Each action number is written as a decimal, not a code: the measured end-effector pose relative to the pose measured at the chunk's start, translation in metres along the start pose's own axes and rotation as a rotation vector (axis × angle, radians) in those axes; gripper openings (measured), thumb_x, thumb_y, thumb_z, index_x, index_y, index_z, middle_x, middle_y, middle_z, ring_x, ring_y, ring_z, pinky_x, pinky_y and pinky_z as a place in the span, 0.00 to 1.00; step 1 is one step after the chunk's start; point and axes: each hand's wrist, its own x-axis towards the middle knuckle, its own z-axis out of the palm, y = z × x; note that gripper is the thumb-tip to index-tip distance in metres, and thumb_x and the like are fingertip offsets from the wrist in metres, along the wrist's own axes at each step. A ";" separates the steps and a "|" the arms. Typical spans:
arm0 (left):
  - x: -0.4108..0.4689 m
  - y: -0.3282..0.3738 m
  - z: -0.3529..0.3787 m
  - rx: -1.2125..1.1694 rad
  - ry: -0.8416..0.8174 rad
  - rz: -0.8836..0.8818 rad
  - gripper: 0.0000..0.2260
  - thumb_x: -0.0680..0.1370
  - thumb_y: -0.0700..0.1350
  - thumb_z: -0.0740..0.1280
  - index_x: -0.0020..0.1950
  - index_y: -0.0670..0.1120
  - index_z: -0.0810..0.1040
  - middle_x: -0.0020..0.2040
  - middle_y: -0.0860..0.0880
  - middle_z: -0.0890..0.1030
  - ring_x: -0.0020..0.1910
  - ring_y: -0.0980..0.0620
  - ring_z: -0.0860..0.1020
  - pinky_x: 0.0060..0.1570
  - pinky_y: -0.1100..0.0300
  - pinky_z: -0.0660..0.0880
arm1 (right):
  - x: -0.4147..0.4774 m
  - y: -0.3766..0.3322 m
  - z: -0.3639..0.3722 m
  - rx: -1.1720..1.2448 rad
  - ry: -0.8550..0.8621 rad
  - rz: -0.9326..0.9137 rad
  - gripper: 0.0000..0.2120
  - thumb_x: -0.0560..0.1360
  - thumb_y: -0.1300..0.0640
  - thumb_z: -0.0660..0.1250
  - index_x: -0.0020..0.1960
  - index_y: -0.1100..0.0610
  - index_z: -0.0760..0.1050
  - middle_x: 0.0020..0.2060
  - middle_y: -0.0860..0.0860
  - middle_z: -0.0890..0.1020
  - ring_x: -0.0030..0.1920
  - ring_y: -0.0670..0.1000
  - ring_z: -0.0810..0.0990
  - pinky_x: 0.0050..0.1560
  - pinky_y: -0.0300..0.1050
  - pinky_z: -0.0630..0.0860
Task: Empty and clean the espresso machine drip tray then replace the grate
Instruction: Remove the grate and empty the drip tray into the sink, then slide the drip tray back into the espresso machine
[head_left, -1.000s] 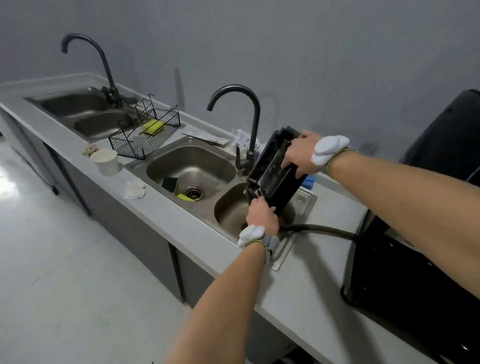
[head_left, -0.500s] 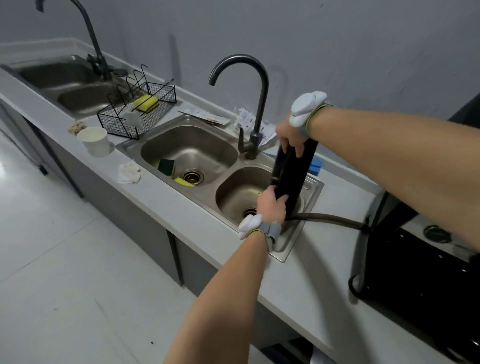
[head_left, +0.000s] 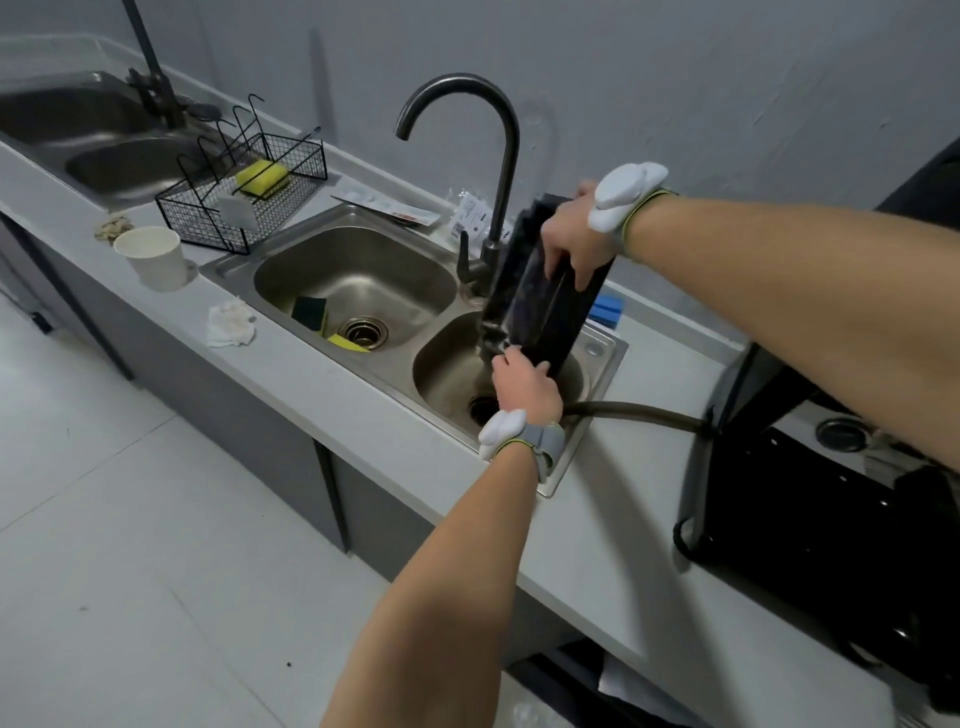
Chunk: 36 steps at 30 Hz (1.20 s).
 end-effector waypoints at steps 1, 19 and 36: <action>0.000 -0.001 -0.003 -0.004 0.046 -0.004 0.17 0.81 0.41 0.64 0.68 0.38 0.69 0.65 0.38 0.71 0.64 0.39 0.71 0.61 0.52 0.67 | 0.002 -0.002 -0.003 -0.004 0.015 0.006 0.23 0.72 0.55 0.73 0.67 0.50 0.76 0.56 0.49 0.80 0.55 0.53 0.78 0.61 0.43 0.72; -0.041 -0.003 -0.008 0.038 -0.199 0.123 0.19 0.78 0.44 0.69 0.67 0.39 0.74 0.63 0.40 0.78 0.64 0.42 0.75 0.62 0.54 0.70 | -0.035 0.003 0.037 0.278 -0.055 0.220 0.23 0.67 0.57 0.78 0.61 0.58 0.81 0.49 0.51 0.84 0.37 0.50 0.76 0.26 0.26 0.70; -0.090 0.090 -0.089 0.993 -0.410 0.466 0.20 0.73 0.46 0.75 0.62 0.39 0.79 0.58 0.40 0.81 0.57 0.42 0.79 0.55 0.55 0.75 | -0.175 -0.029 0.155 0.636 0.177 0.275 0.27 0.66 0.44 0.77 0.60 0.57 0.79 0.55 0.56 0.82 0.52 0.59 0.81 0.43 0.44 0.74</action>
